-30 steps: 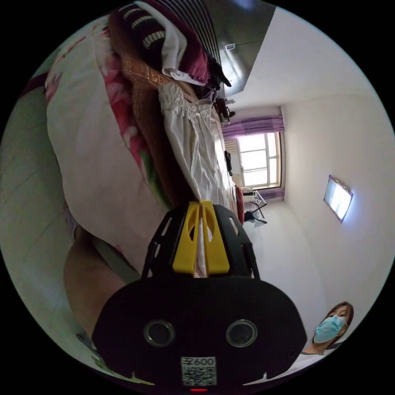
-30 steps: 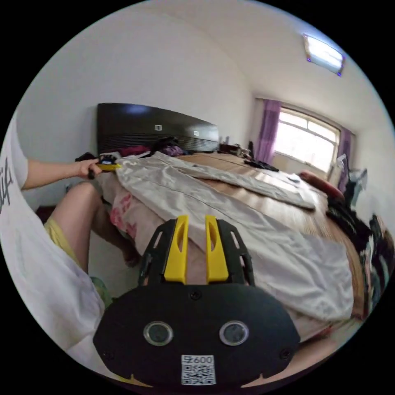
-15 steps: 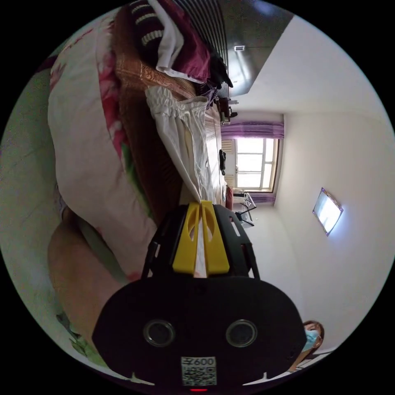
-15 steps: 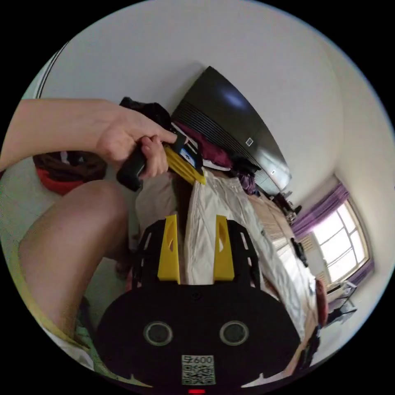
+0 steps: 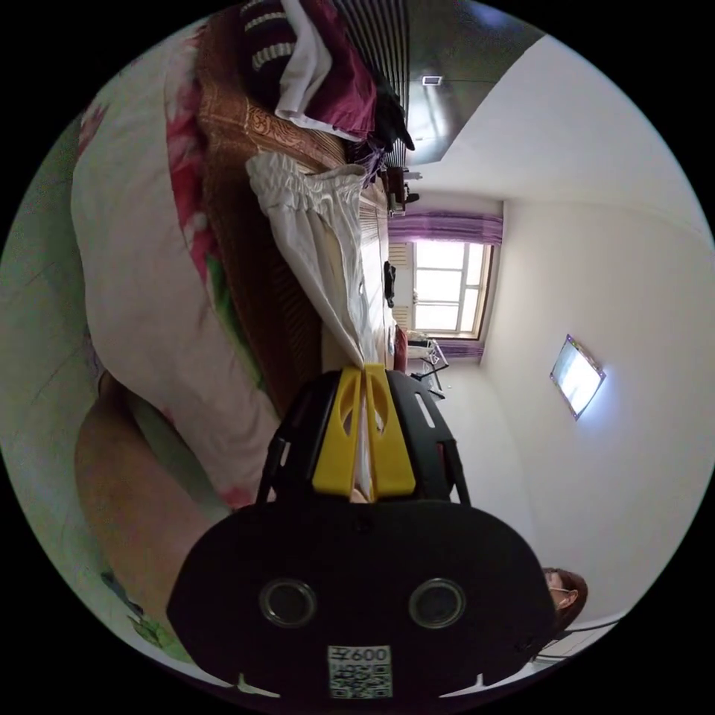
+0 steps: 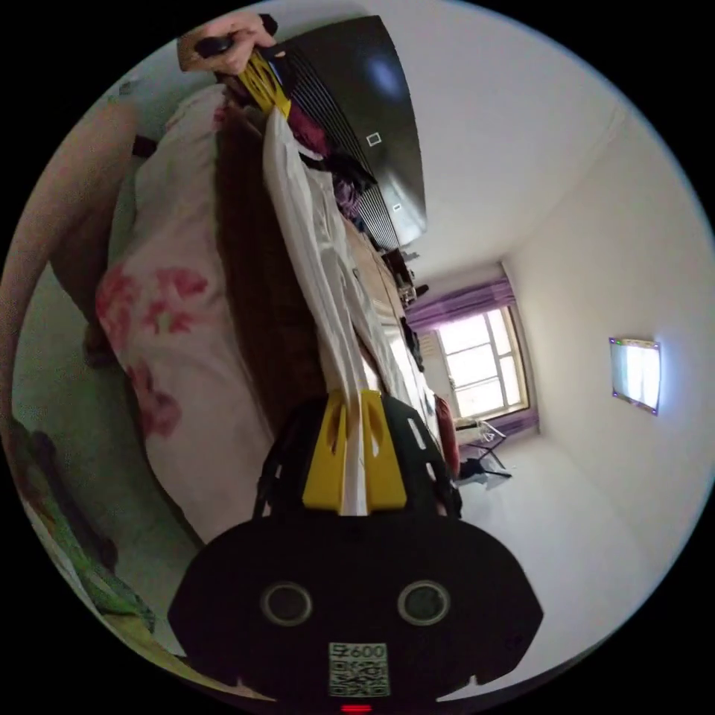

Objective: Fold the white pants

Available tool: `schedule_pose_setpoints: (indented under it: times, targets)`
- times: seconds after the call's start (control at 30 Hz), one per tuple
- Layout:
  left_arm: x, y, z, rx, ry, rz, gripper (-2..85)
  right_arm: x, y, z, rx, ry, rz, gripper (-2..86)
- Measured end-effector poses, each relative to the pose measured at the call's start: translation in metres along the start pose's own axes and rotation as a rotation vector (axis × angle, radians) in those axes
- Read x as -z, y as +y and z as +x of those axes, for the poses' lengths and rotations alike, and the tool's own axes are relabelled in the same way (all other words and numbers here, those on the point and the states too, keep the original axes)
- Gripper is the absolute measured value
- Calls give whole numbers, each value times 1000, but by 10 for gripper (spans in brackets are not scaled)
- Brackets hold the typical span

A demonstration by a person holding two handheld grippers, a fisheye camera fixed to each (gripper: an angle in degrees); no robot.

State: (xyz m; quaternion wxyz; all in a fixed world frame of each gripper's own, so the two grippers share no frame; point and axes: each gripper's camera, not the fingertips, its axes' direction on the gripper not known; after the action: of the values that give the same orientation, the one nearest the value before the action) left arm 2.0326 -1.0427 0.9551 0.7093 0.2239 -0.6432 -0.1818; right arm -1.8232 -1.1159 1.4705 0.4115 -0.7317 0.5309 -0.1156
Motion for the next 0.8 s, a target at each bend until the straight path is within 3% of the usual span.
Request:
schedule_pose_setpoints:
  times: [0.33,0.57,0.7,0.8]
  targets:
    - [3,18,-4,22,41,3,11,-35,139,24,19,16,-354,-8]
    - [-7,28,0,9,-43,-31,23,-41,221,86,-23,1,-413,-8]
    - [9,38,7,-92,-129,162,51,-52,266,141,-54,-16,-438,-8]
    - [-12,37,6,-115,-165,142,55,-50,284,177,-56,-48,-378,-8]
